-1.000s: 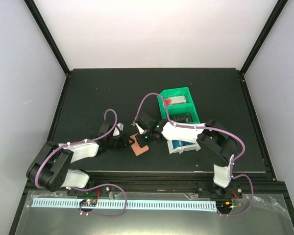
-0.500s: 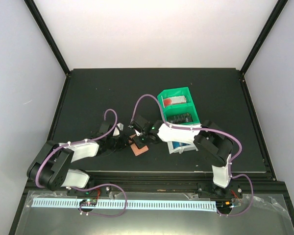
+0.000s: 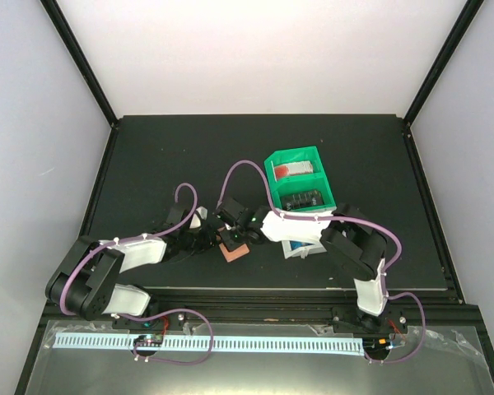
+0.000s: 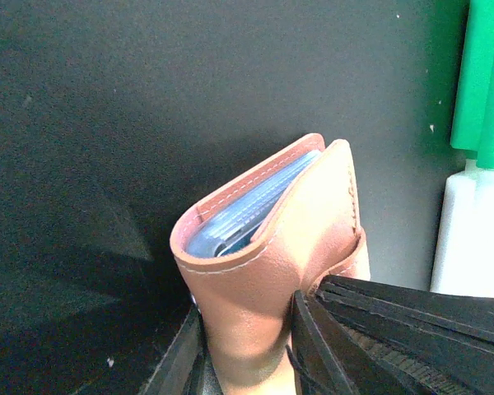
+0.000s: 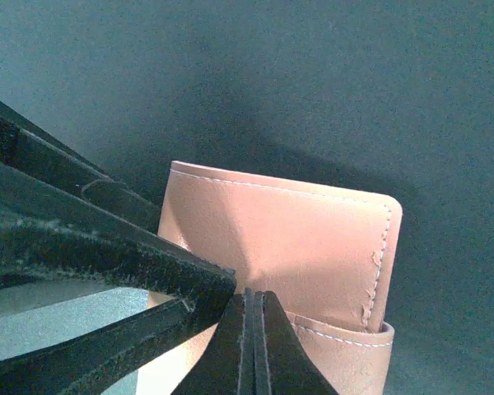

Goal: Put the credit cards into the card holder
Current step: Close the card holder at the center of the board.

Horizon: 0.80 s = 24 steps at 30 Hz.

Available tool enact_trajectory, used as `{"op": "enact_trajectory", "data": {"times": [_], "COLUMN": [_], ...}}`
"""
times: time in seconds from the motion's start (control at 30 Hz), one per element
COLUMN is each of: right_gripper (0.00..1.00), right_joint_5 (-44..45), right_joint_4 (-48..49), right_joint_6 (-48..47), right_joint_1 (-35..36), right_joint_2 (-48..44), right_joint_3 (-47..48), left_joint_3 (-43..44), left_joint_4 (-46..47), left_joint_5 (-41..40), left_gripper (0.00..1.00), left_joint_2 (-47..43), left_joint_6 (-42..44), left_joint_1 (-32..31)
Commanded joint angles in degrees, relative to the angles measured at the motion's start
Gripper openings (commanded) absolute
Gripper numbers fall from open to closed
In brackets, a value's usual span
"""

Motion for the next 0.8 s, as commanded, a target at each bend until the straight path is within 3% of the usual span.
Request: {"op": "enact_trajectory", "data": {"times": [0.0, 0.13, 0.23, 0.5, 0.77], "right_gripper": [0.01, 0.01, 0.07, 0.44, 0.49], "right_joint_5": [-5.3, -4.1, -1.7, 4.2, 3.3], "right_joint_4": [-6.0, -4.0, -3.8, -1.5, 0.7], "right_joint_6": [4.2, 6.3, 7.0, 9.6, 13.4], "right_joint_1": [2.0, 1.6, 1.1, -0.8, -1.1], "right_joint_2": [5.3, 0.3, -3.9, -12.4, -12.2], "right_joint_3": [-5.3, -6.1, -4.3, -5.5, -10.3], "left_joint_3": [-0.7, -0.2, 1.0, 2.0, 1.1], "left_joint_4": [-2.7, -4.3, -6.5, -10.9, -12.0], "left_joint_5": [-2.4, -3.2, -4.2, -6.7, -4.4], "left_gripper": [0.31, 0.33, 0.36, 0.49, 0.55], "left_joint_2": [2.1, 0.5, -1.5, -9.1, -11.7], "left_joint_6": [0.8, 1.3, 2.1, 3.4, 4.6], "left_joint_1": [-0.7, -0.7, -0.6, -0.7, -0.7]}}
